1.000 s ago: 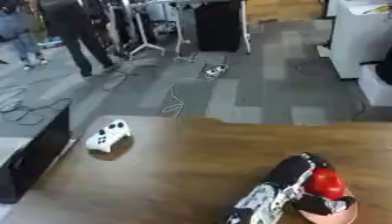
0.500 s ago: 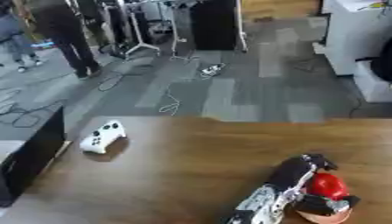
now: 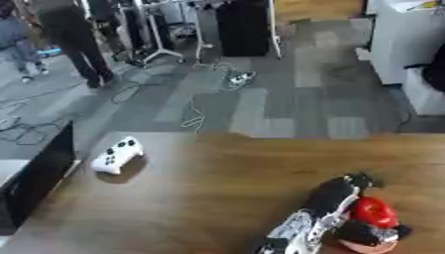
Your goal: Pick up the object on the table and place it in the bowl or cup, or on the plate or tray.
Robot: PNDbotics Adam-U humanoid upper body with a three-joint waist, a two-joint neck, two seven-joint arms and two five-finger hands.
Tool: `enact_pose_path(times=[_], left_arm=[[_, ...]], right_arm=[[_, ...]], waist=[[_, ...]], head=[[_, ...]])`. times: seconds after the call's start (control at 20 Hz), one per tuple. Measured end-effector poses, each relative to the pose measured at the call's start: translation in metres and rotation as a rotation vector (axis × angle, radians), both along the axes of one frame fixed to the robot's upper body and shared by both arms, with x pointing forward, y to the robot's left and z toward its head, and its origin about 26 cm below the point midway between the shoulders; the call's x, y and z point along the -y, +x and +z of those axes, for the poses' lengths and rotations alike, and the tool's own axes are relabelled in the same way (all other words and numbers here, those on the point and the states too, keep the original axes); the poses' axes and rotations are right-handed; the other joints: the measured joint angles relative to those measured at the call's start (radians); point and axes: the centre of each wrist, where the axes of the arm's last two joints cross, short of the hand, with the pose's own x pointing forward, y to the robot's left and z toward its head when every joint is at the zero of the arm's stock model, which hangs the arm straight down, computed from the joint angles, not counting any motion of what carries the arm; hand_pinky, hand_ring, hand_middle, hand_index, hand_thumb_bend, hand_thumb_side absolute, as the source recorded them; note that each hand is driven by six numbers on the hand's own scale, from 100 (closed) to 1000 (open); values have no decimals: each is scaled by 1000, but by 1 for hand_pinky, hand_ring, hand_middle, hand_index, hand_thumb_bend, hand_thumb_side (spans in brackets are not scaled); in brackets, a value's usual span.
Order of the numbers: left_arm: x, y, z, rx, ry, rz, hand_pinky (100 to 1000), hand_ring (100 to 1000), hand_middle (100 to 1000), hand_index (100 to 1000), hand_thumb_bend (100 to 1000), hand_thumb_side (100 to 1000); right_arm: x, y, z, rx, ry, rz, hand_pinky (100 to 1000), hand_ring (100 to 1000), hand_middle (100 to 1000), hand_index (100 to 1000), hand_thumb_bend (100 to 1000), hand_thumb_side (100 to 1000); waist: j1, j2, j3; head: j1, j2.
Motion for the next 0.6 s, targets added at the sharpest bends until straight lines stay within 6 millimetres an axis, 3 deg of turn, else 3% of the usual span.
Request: enact_pose_path(times=[0.1,0.15,0.2,0.25,0.3,0.35,0.4,0.45,0.6], left_arm=[[1,0,1,2,1,-10,364,648,739,848,485,697],[2,-1,2,5,-5,-21,353,643,740,843,379,732],[3,-1,3,5,-13,-33,354,644,740,844,389,729],[4,-2,4,2,-24,-44,349,639,741,839,266,771],[5,-3,4,-3,-38,-58,349,639,741,839,266,771],[6,-4,4,-10,-51,-73,365,657,747,836,165,800],[7,-4,4,-21,-65,-90,358,650,744,837,186,792],[7,-4,4,-34,-74,-105,386,676,757,837,132,821],[6,-5,3,-86,-94,-160,399,688,766,837,117,834]], right_arm=[[0,0,-1,-4,0,-2,508,586,584,1000,100,730],[0,0,-1,-5,1,-4,508,586,584,1000,100,735],[1,0,-1,-7,1,-6,508,586,584,1000,100,735],[1,0,-2,-9,2,-10,508,586,584,1000,100,738],[2,0,-2,-14,2,-15,508,586,584,1000,100,738],[3,0,-4,-20,3,-19,508,586,584,1000,100,741],[3,-1,-6,-27,3,-23,508,586,584,1000,100,740],[4,-1,-7,-34,3,-28,508,586,584,1000,100,737],[8,-3,-13,-59,5,-45,508,586,585,1000,100,725]], waist=[[0,-1,8],[0,-3,14],[0,-7,21],[0,-14,29],[0,-21,40],[0,-27,51],[0,-32,62],[0,-36,72],[-2,-61,110]], head=[[0,3],[-1,6],[-1,10],[-1,16],[-1,22],[-1,30],[-2,39],[-8,47],[-19,74]])
